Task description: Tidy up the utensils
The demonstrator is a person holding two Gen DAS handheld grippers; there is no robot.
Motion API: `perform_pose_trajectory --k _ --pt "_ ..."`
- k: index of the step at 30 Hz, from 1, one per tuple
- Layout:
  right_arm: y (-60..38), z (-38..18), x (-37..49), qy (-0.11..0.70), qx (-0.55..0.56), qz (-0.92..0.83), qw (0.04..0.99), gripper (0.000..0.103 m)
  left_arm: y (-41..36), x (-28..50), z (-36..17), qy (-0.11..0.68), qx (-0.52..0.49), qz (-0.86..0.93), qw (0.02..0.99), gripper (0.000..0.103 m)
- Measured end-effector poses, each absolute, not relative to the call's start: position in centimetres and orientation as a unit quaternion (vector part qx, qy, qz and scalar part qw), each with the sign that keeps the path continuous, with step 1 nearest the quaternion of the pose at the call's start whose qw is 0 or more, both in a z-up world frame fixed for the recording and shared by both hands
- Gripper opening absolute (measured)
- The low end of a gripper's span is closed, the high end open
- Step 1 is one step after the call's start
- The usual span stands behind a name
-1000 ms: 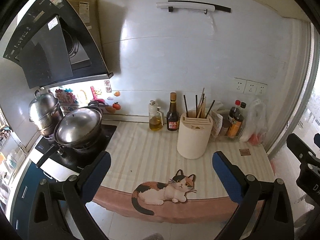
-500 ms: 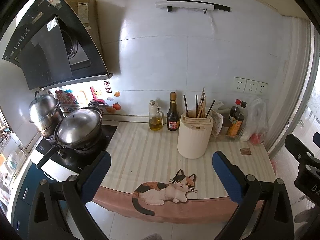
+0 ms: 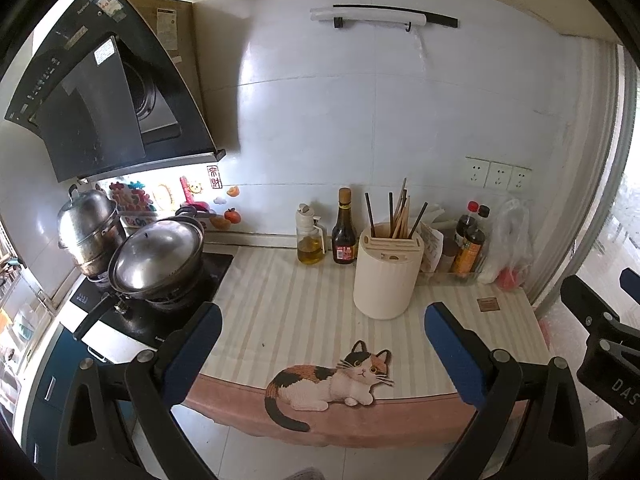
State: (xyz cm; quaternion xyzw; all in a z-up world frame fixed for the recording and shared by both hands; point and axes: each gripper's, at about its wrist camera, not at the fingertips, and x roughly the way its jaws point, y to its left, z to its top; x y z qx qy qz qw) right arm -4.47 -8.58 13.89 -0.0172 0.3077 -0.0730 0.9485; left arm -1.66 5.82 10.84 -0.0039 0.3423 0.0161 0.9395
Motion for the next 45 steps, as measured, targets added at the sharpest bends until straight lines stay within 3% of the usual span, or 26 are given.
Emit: perform_pose_trajectory --k 45 --pt "-8.8 14.7 -5.1 0.303 -0.018 -0.069 0.95 0.103 5.2 -2.2 12.0 0.338 -0.005 0.008 0.941 0.103"
